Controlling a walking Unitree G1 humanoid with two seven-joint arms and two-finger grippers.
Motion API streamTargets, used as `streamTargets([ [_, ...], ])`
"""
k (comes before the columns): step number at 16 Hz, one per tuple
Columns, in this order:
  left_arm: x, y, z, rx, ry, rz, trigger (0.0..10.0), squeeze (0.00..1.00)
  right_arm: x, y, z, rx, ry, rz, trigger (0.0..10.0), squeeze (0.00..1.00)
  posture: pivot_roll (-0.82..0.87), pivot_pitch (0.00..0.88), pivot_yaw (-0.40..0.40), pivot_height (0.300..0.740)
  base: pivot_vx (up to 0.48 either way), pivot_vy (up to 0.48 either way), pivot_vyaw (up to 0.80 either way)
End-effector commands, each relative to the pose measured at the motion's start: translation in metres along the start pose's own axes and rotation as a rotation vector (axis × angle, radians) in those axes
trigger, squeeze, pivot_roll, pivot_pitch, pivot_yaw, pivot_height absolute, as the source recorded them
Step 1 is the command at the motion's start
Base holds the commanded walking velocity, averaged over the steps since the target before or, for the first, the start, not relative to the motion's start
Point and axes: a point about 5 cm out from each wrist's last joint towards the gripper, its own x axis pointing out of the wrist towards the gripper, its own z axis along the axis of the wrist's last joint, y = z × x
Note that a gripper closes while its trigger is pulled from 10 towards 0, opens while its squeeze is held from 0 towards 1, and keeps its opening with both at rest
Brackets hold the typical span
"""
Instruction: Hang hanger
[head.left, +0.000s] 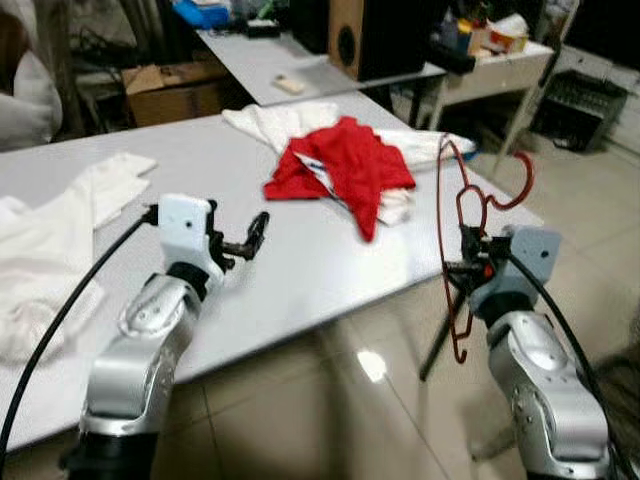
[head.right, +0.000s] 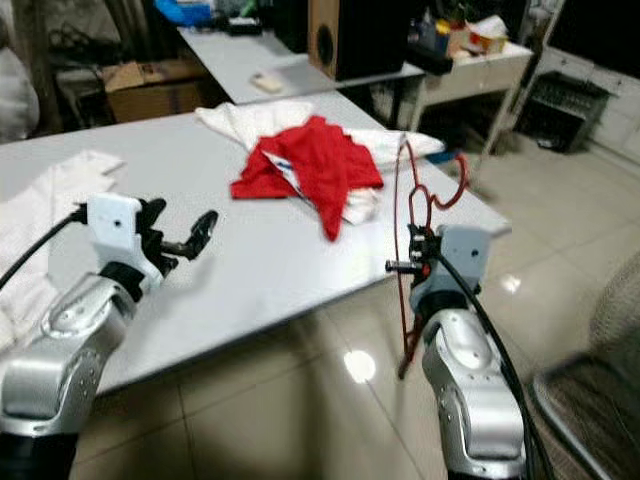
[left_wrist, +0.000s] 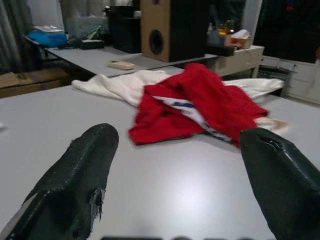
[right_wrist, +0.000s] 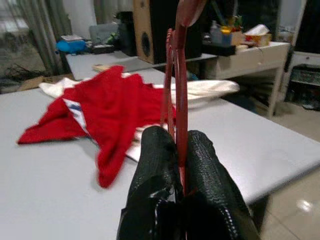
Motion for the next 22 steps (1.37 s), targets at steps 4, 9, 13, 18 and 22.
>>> streamTargets([
  [4, 0.003, 0.0, 0.0, 0.013, 0.0, -0.008, 10.0, 0.2, -0.002, 0.001, 0.001, -0.021, -0.005, 0.01, 10.0, 0.0, -0.11, 0.0, 0.011, 0.727, 0.363, 0.0, 0.0],
  [9, 0.0, -0.001, -0.006, 0.007, 0.017, -0.01, 10.0, 0.19, -0.002, 0.001, 0.0, -0.04, 0.002, 0.029, 10.0, 0.0, -0.12, 0.0, 0.0, 0.727, 0.359, 0.0, 0.0],
  [13, 0.003, -0.006, -0.008, 0.012, 0.02, -0.049, 10.0, 0.19, -0.005, 0.002, -0.001, -0.016, 0.015, 0.042, 10.0, 0.0, -0.13, 0.0, 0.011, 0.727, 0.344, 0.0, -0.4],
  [18, 0.002, -0.014, -0.018, 0.051, 0.078, -0.166, 10.0, 0.18, -0.011, -0.002, -0.003, -0.024, 0.014, 0.046, 10.0, 0.0, -0.14, 0.0, 0.022, 0.727, 0.267, 0.0, -0.3],
  [22, 0.004, 0.005, -0.042, 0.302, 0.256, -0.294, 10.0, 0.75, -0.013, 0.002, -0.005, -0.05, 0.032, 0.116, 10.0, 0.0, -0.15, 0.0, 0.045, 0.727, 0.0, 0.0, 0.0],
])
